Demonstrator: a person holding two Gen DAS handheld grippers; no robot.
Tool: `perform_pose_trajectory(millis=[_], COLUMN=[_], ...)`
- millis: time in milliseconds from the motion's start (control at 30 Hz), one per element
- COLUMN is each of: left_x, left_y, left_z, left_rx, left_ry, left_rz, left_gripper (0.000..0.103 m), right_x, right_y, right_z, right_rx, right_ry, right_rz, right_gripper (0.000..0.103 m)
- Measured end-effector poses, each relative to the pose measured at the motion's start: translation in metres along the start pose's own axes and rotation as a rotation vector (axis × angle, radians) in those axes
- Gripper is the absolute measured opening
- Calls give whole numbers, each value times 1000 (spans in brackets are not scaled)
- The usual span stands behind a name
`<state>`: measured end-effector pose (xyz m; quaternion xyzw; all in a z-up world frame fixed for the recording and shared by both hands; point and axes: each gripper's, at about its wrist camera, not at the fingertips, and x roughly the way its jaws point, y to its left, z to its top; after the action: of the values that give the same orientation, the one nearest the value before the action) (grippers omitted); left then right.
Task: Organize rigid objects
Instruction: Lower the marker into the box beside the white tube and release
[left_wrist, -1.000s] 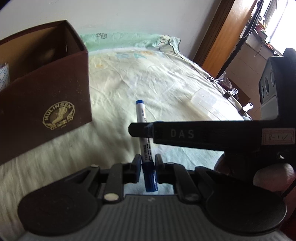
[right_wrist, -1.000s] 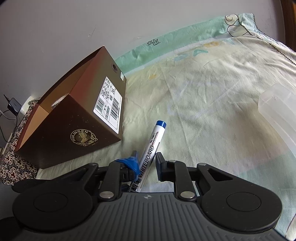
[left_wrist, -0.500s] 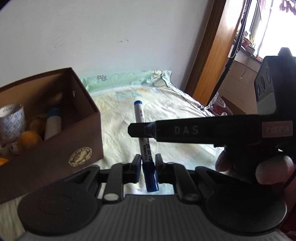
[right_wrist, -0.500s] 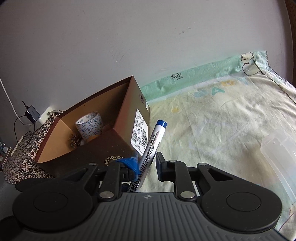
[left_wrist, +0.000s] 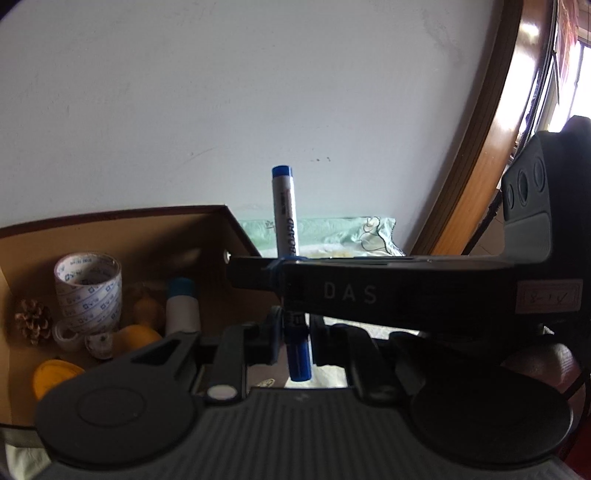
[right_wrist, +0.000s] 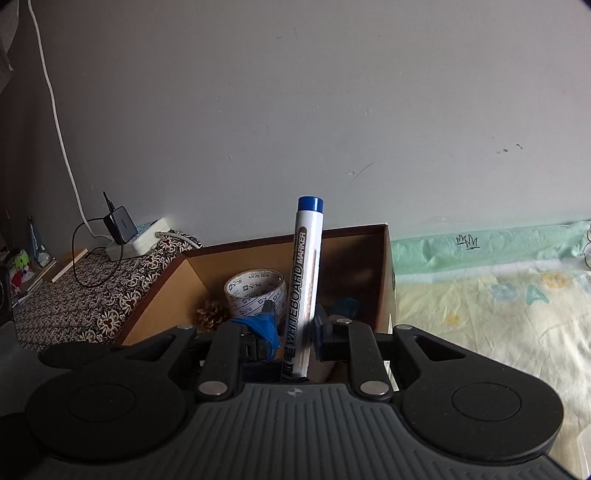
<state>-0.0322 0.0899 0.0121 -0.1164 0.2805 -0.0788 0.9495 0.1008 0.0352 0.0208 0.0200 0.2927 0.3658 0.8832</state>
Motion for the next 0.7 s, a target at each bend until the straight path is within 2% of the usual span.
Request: perform_pose_trajectory(millis=[100,200,333,567,700], left_x=[11,22,41,67,73], left_y=[19,32,46,58,60], left_z=[3,6,4,-7,-10], left_rx=[-43,-79,-110,-137,-145], left_ry=[11,24,66,131,147], left_rz=[23,27,41,68,91], left_gripper=[8,8,8,8,9], right_x=[23,40,61,79,77], right_y=[2,8,5,-5,-9], right_z=[5,5,4,2,-1], right_rx=[-8,-65,-66,-65,-50], right_ry=[51,75,107,98,68], right_rz=[2,-43,-74,-155,-137], right_gripper=[0,1,1,3,4])
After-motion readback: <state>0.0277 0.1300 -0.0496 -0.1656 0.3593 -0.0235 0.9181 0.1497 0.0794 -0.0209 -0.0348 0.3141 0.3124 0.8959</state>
